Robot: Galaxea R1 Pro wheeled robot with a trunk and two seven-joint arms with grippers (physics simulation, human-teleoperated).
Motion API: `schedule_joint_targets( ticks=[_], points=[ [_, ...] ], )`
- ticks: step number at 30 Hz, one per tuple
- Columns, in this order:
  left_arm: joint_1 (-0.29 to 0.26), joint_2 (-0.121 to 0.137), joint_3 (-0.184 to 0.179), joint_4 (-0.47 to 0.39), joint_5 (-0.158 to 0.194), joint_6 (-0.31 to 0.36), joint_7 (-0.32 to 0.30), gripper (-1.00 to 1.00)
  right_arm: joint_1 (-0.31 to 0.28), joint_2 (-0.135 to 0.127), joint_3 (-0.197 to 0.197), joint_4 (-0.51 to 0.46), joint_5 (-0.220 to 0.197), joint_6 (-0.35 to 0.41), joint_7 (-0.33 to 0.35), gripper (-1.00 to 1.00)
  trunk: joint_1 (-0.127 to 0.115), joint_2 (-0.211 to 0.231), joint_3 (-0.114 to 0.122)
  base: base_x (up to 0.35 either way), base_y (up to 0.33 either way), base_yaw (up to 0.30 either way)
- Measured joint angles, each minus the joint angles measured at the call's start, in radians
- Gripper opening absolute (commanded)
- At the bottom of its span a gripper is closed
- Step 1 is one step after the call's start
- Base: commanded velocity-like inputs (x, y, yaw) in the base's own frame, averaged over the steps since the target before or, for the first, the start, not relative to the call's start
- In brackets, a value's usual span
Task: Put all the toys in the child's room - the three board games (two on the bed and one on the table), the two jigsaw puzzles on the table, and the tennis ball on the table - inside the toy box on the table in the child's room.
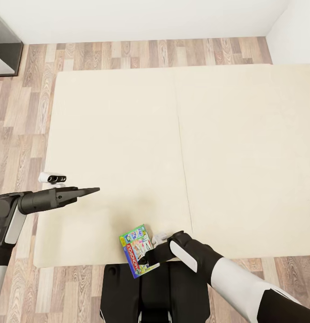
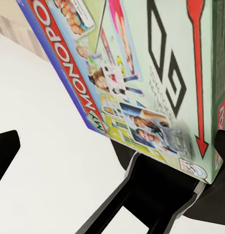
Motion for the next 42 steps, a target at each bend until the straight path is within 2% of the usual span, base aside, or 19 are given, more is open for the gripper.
schedule_joint_targets(
  ticks=[42],
  points=[
    [0.000,0.000,0.000,0.000,0.000,0.000,0.000,1.00,0.000,-0.006,0.000,0.000,0.000,-0.002,0.000,1.00,0.000,0.000,0.000,0.000,0.000,0.000]
  ],
)
